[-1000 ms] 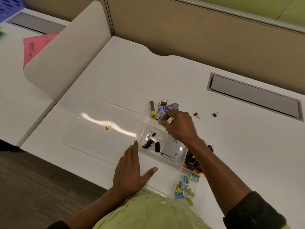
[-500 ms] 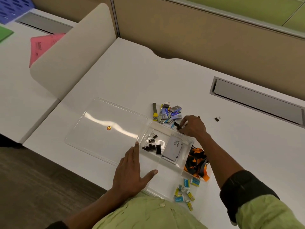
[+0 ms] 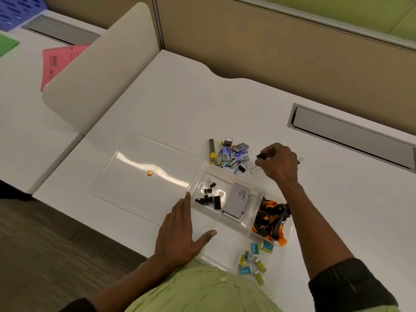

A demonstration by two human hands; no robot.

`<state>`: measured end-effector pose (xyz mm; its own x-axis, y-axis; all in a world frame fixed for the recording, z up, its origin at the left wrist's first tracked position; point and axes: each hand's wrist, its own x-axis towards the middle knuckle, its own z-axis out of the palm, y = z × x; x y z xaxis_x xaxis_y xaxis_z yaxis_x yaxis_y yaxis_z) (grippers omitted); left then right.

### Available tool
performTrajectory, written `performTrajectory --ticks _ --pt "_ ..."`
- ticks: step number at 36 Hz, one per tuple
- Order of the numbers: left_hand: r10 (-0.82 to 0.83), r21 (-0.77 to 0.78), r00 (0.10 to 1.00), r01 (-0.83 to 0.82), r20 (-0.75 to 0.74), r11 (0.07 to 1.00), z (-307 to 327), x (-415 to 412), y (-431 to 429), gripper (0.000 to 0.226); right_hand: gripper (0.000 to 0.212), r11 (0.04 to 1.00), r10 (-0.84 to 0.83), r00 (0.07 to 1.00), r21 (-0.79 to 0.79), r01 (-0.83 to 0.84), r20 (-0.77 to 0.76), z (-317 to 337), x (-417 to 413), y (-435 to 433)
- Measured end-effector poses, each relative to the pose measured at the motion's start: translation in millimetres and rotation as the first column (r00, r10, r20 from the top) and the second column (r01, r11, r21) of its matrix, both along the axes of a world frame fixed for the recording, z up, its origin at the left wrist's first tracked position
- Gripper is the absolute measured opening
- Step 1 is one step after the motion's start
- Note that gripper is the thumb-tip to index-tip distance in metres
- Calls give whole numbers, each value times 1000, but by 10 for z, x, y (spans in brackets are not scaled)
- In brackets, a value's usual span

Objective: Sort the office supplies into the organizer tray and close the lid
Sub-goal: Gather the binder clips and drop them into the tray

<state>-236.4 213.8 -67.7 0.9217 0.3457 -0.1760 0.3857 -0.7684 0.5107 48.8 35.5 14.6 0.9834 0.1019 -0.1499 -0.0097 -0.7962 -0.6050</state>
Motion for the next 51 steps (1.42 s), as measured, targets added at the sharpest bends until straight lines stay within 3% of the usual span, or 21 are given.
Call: performTrajectory --ticks 4,11,18,23,26,31,39,45,49,51 --pt "-5 12 1000 5 7 1000 -2 3 -2 123 30 986 93 994 145 -84 -61 329 -260 198" --pt "-1 12 1000 1 8 1000 10 10 1 123 35 920 392 877 147 -364 -279 290 -735 568" --pt "0 18 1000 0 3 1000 21 8 3 123 24 943 285 918 252 -216 -277 234 -380 358" --pt "5 14 1000 -5 -10 1000 19 10 3 124 13 995 102 991 11 -102 -91 -40 -26 190" --pt "6 13 1000 -6 -10 1000 12 8 1 123 32 995 26 981 -95 -45 -190 -240 128 104" --pt "12 15 1000 -12 -16 1000 4 13 2 124 50 984 103 950 -107 -140 -295 -447 114 161" --pt "-1 9 1000 1 -11 1000 39 12 5 123 26 993 73 954 -65 -96 -292 -508 33 322" --pt "-4 -1 1000 4 -8 1000 56 13 5 123 37 992 52 947 -94 -86 -317 -549 74 279" --pt "-3 -3 1000 3 -8 1000 61 16 2 123 14 992 39 972 -110 -66 -232 -581 91 181" --pt "-5 -4 1000 5 -3 1000 65 18 4 123 13 992 36 980 -112 -58 -194 -599 88 99"
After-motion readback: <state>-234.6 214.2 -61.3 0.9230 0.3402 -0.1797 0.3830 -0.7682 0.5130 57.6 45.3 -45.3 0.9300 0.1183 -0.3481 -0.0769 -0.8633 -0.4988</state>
